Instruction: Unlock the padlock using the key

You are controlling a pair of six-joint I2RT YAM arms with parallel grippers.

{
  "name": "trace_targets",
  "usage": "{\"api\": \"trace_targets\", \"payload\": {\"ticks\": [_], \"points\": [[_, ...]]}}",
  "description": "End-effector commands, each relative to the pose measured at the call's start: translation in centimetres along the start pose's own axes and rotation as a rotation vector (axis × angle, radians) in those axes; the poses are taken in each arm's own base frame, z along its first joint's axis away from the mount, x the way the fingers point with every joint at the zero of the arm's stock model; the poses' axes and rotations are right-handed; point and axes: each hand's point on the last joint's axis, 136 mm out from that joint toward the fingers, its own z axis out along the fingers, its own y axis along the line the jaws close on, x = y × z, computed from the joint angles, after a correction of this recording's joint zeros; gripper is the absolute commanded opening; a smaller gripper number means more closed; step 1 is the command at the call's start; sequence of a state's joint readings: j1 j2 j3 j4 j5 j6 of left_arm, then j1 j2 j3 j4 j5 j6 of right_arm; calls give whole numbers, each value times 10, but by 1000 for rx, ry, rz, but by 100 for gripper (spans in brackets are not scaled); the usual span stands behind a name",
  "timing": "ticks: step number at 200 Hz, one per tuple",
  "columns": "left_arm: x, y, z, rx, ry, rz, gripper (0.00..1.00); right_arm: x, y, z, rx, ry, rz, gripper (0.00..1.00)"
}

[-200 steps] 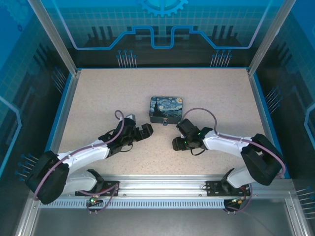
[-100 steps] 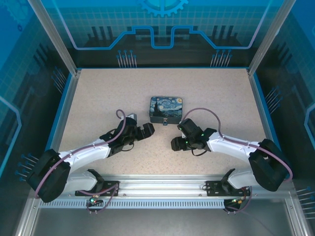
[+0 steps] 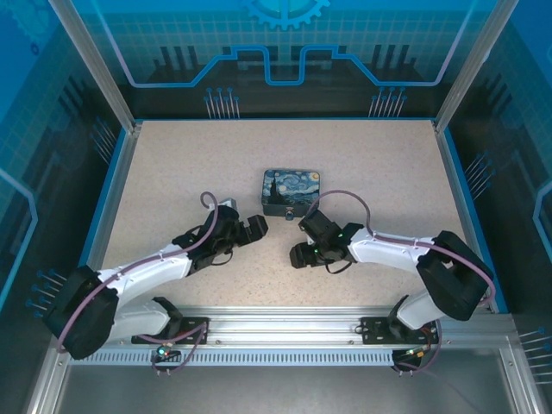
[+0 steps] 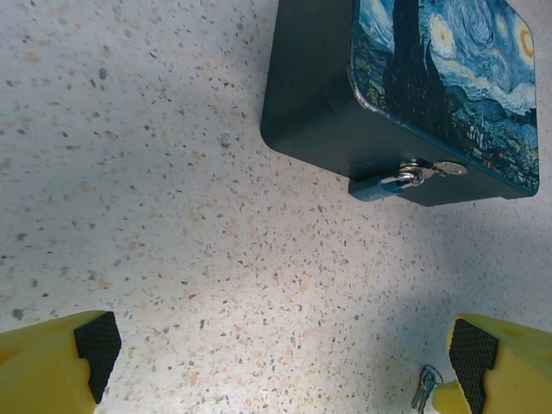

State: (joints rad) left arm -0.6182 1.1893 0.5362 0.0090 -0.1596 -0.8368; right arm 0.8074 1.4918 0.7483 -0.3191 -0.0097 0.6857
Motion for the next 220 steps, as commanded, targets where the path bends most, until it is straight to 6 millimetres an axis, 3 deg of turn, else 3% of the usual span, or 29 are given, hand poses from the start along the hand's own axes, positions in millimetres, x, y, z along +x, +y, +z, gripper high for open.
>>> {"api": "trace_targets", "payload": {"ticks": [1,63,114,168,220], "points": [[-13,-5,-11,-11,-49,19,99,1,10,6,-23,12,8,60],[-12,0,-14,-19,-58,12,99,-6,16,27,-18,36,15,59],[-12,1,-16,-16,-63,7,99,-15,19,30,1,36,-2,59],[-12,1,-17,-11,-68,6,99,5,2,19,22,40,9,59],[-10,1,-14,-10,-59,4,99,10,-4,-1,33,17,10,60]]}}
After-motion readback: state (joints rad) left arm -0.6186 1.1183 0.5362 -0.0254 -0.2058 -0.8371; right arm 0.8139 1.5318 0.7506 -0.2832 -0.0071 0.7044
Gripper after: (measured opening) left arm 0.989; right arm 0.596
